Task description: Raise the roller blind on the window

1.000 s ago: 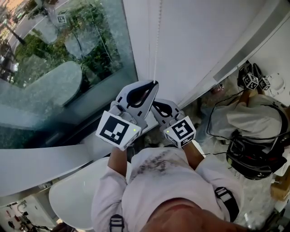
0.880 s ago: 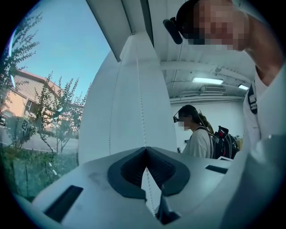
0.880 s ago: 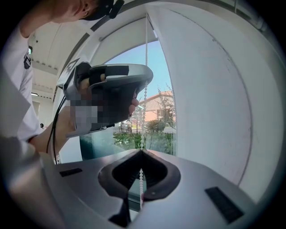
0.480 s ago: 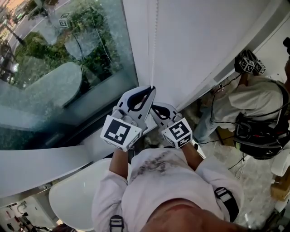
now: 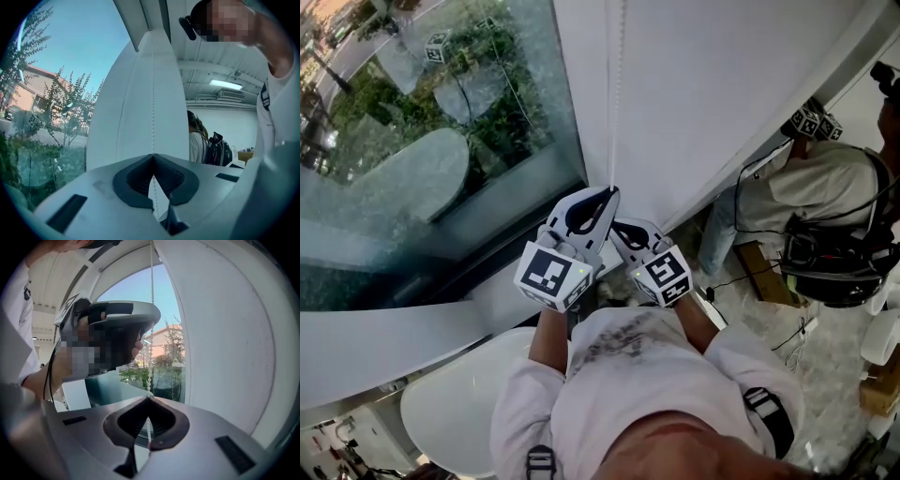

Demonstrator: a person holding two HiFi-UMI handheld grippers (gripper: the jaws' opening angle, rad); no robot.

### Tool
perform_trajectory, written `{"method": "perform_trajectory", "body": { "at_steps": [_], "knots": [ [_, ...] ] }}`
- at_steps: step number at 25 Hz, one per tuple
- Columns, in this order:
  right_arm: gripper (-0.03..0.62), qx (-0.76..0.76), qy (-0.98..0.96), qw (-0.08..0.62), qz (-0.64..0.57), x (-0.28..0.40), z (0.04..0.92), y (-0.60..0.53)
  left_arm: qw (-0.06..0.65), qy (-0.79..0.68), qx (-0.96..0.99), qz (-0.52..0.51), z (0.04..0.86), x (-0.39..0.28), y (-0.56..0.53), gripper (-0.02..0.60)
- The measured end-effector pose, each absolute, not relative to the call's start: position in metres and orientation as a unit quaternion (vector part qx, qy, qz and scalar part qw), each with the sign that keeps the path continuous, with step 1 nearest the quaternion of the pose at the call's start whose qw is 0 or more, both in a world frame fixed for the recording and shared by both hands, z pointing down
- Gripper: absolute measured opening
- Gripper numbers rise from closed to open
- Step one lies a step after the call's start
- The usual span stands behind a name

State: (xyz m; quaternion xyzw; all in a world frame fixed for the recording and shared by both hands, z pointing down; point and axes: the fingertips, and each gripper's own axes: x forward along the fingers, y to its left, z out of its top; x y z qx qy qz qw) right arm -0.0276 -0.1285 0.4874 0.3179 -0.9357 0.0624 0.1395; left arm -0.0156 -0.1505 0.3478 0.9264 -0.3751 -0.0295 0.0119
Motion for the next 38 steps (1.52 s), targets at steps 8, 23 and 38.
{"method": "perform_trajectory", "body": {
  "at_steps": [8, 23, 38],
  "knots": [
    [0.061, 0.318, -0.933, 0.154, 0.072, -0.027, 0.504, -0.126, 0.029, -0.376, 0.926, -0.029, 0.365, -0.017, -0.148, 0.008],
    [0.061, 0.315, -0.928, 0.178, 0.084, -0.025, 0.521, -0.124, 0.053, -0.378, 0.924, -0.026, 0.383, -0.015, -0.147, 0.008],
    [0.063, 0.315, -0.931, 0.181, 0.043, -0.026, 0.511, -0.12, 0.033, -0.382, 0.923, -0.024, 0.375, -0.013, -0.144, 0.009]
  ]
}}
